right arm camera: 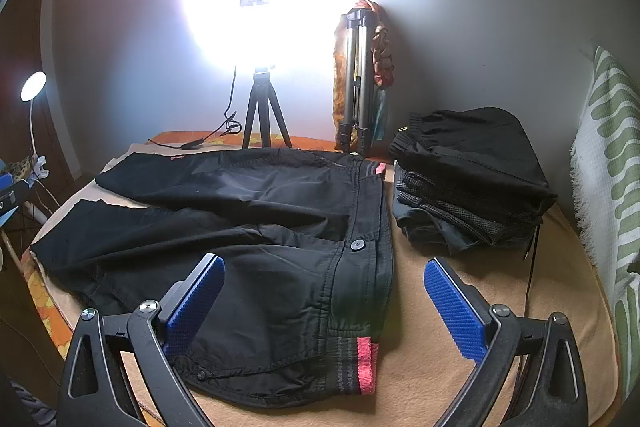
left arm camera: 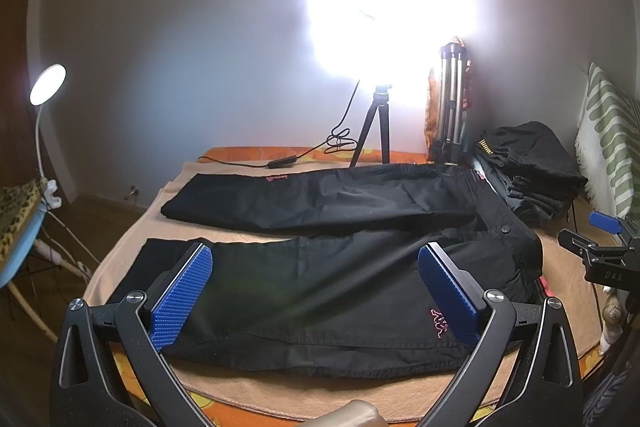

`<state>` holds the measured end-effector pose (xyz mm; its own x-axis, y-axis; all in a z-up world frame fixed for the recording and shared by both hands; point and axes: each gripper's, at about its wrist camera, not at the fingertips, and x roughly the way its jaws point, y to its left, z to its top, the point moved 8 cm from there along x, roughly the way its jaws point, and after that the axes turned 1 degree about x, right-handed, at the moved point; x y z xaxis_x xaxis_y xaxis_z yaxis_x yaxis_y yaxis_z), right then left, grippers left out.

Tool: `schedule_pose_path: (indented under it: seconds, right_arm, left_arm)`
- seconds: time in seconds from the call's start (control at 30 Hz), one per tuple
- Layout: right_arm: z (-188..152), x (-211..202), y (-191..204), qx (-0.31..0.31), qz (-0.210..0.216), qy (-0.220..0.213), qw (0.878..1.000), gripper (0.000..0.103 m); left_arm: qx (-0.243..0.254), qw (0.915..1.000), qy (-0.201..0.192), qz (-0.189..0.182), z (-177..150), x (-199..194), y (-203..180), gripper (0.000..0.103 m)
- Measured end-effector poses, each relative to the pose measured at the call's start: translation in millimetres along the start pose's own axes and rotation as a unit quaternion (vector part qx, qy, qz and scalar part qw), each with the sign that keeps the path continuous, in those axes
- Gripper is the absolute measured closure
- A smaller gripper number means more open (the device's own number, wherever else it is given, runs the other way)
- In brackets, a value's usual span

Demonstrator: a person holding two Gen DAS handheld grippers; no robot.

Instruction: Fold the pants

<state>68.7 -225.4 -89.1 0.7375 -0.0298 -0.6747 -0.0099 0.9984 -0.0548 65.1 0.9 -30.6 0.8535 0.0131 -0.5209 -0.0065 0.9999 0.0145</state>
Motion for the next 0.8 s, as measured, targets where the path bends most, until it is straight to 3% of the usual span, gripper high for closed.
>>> schedule_pose_path:
  seconds: [0.8]
  right_arm:
    - [-2.0,0.5,1.7,-0.001,0.002,0.001,1.0,0.002]
  left_arm:
    - [0.003,1.0,-0.001,0.001,1.9,1.8,-0.1,0.0]
